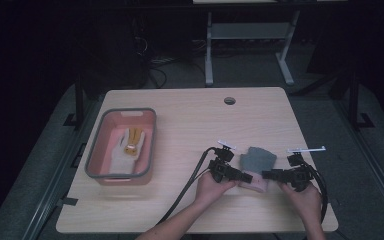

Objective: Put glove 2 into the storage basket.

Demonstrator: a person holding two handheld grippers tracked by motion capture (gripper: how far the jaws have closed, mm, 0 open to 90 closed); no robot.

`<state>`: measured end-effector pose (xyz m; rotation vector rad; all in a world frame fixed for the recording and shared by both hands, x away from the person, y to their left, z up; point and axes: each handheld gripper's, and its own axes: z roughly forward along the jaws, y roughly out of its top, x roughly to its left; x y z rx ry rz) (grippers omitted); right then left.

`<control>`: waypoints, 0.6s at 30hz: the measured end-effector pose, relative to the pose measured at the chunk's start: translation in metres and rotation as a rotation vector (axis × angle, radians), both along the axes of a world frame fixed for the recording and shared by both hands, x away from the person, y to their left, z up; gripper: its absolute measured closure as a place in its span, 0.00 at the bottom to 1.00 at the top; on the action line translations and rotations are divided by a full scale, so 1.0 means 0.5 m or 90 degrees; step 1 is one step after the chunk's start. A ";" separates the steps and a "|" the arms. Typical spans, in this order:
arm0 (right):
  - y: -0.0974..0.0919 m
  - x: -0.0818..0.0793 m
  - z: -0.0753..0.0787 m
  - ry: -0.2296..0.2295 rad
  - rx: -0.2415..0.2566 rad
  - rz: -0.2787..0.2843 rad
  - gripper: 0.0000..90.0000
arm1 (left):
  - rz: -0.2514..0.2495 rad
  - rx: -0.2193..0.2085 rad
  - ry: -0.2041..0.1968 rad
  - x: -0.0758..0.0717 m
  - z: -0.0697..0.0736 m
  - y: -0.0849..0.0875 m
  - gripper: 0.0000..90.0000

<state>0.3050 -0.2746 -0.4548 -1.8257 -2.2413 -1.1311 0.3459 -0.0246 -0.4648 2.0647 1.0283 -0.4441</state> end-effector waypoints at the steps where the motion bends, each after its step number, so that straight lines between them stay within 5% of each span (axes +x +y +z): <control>1: -0.001 0.000 -0.001 0.002 0.004 -0.001 0.53 | 0.001 0.003 -0.001 0.000 -0.001 -0.001 0.45; 13: -0.007 0.000 -0.020 0.027 0.048 -0.024 0.52 | 0.000 0.025 -0.027 -0.005 -0.001 -0.006 0.51; 18: -0.005 -0.002 -0.024 0.026 0.065 -0.029 0.56 | 0.000 0.018 -0.014 0.001 -0.003 -0.003 0.53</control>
